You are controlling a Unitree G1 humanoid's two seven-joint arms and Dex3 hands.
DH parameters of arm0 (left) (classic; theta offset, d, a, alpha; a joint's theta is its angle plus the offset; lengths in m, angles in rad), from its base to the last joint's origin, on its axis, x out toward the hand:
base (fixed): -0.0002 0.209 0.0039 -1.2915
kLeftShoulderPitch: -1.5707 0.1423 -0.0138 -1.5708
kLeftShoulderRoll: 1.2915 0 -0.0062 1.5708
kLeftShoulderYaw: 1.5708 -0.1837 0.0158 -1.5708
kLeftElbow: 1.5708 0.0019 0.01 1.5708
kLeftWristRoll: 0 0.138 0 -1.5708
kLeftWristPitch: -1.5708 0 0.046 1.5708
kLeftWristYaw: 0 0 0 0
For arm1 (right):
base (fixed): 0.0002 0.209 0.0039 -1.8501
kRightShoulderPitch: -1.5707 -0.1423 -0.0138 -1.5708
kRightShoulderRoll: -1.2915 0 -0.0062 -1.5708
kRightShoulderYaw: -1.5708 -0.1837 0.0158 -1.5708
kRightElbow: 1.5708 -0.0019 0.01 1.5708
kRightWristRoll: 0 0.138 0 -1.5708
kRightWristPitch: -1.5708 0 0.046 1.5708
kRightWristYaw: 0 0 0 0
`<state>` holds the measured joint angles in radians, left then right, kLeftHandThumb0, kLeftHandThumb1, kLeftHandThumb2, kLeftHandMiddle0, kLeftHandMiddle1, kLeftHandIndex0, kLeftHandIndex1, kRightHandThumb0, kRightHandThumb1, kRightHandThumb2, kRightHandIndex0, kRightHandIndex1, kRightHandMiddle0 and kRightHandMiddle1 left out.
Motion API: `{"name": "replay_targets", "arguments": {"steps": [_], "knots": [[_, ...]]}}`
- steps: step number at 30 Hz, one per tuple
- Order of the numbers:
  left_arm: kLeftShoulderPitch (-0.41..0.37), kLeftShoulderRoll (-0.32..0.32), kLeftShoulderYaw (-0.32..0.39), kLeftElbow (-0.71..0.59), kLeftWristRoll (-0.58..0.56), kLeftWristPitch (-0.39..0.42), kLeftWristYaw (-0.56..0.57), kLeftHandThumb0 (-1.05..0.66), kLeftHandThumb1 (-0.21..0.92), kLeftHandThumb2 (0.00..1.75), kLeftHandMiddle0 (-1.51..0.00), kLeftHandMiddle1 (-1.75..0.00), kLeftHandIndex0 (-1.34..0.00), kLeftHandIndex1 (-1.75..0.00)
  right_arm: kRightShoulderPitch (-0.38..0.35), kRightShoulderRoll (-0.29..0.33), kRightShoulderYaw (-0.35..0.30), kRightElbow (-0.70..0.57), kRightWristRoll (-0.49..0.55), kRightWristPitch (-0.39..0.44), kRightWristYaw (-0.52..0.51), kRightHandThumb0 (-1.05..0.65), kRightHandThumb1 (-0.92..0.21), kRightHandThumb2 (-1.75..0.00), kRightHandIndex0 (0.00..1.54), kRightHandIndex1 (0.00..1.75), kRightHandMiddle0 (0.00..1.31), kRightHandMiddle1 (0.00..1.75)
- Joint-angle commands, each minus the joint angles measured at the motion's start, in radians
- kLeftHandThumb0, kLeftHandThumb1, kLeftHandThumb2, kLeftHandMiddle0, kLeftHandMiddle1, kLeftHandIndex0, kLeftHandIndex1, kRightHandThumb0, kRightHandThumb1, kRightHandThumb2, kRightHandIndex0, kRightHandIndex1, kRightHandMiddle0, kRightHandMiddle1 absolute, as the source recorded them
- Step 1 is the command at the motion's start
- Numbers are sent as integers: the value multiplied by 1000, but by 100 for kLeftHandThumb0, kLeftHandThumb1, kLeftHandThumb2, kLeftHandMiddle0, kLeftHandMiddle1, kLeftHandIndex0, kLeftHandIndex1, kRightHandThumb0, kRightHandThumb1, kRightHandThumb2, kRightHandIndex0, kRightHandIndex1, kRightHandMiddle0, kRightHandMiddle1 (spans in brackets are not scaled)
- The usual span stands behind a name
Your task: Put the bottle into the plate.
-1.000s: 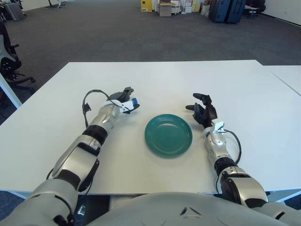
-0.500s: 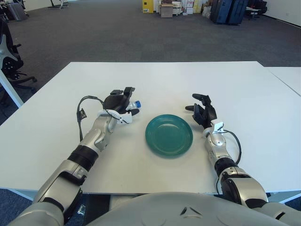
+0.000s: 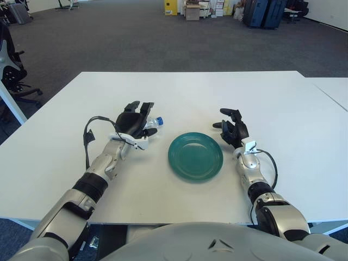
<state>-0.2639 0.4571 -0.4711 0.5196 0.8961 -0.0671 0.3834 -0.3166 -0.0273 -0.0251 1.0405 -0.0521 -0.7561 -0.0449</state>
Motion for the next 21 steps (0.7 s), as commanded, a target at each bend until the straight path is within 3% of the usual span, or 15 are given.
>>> {"name": "replay_targets", "arguments": {"steps": [1,11,15,21], "knots": [[-48,6,-24,148,22,-58,100,-91,92,67,-33,-11,0,-79,158,1,24,85,-42,-8,-11,-57,-92,-76,62,100,5,114],[-86,-9,-41,284,19,-136,218,-90,92,48,-48,-18,0,-101,157,-4,25,83,-31,-12,-5,-61,-92,-80,62,101,7,117],[-96,-20,-48,304,22,-114,222,-96,92,44,-48,-20,0,-98,157,-4,23,84,-27,-16,-1,-61,-92,-81,61,101,9,118],[-102,-31,-55,301,12,-51,134,-104,92,49,-42,-17,0,-89,154,-4,21,87,-24,-18,5,-61,-92,-80,64,102,10,119]]}}
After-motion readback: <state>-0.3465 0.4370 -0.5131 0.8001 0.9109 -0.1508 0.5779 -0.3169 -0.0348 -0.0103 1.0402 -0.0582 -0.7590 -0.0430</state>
